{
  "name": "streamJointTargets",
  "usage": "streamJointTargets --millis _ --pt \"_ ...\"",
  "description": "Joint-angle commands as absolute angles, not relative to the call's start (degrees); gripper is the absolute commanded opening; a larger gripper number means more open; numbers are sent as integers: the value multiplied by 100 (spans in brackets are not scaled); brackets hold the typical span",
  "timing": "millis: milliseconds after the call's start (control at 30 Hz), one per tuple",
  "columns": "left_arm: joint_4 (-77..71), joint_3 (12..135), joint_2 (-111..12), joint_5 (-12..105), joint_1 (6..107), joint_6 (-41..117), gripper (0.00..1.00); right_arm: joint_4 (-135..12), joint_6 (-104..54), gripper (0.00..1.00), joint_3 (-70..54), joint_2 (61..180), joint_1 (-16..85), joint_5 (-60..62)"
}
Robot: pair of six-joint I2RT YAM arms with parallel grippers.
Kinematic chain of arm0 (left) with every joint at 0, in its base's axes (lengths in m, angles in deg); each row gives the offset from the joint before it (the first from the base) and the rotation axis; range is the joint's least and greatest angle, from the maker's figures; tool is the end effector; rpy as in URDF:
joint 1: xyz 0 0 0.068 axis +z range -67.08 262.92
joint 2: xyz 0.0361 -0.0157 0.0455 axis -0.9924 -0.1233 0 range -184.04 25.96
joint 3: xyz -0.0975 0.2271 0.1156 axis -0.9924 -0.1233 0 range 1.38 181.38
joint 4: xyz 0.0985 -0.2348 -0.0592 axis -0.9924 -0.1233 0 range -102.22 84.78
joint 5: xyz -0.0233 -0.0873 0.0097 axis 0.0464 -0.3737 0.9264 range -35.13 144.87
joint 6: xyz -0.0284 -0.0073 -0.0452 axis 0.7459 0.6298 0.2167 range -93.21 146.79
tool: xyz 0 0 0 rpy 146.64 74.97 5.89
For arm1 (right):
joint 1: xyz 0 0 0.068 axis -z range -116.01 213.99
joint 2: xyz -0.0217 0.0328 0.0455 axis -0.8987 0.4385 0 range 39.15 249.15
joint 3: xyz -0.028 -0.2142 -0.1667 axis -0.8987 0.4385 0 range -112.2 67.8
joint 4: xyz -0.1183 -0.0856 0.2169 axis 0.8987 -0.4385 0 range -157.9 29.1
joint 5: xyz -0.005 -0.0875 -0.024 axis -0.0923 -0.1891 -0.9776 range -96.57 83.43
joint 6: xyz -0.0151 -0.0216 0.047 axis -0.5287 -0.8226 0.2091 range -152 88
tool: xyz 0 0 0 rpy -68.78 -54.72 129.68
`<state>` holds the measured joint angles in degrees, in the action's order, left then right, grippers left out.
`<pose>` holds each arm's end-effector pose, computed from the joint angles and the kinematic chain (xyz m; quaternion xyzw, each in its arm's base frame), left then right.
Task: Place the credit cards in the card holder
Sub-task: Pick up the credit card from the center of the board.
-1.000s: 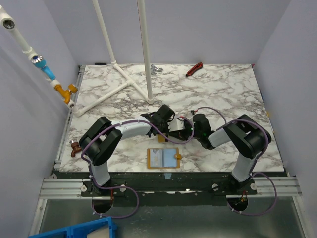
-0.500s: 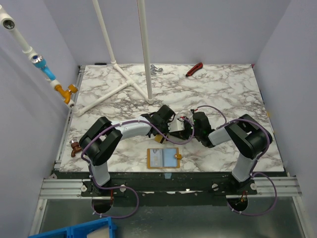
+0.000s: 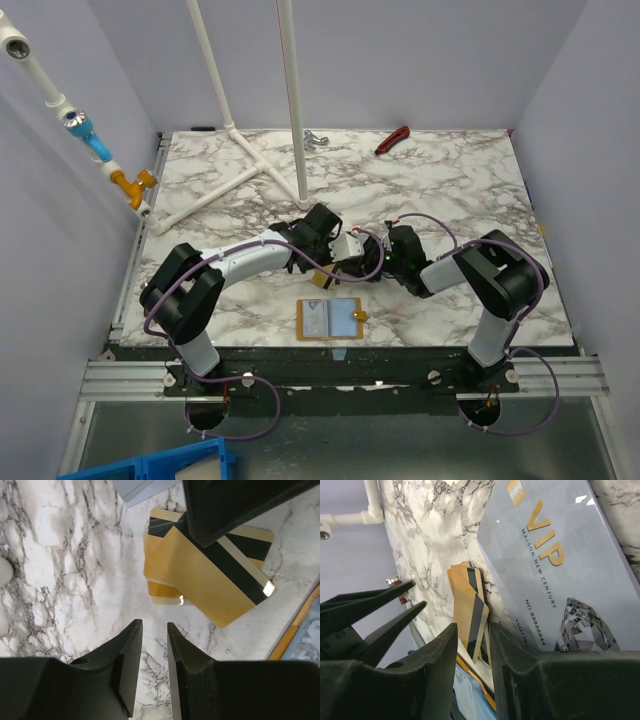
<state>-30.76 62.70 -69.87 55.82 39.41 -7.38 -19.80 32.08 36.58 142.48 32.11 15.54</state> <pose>0.2452 -0.2318 0.1920 0.6042 0.7538 -0.0131 0.2582 0.2518 0.1724 0.1006 0.1461 0.8469 0.4707 0.1995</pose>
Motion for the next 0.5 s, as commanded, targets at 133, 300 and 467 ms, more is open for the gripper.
streamJointTargets --millis 133,300,467 --pt "-3235 6077 -7047 5113 3723 -534 29 -2284 3186 36 3627 14505 3166 1352" --pt "-3305 6097 -7062 5101 3669 -520 29 -2250 3191 36 3626 14562 3165 1359" --pt "-3269 6012 -7089 5126 3571 -533 29 -2224 3206 36 3631 14602 3166 1367"
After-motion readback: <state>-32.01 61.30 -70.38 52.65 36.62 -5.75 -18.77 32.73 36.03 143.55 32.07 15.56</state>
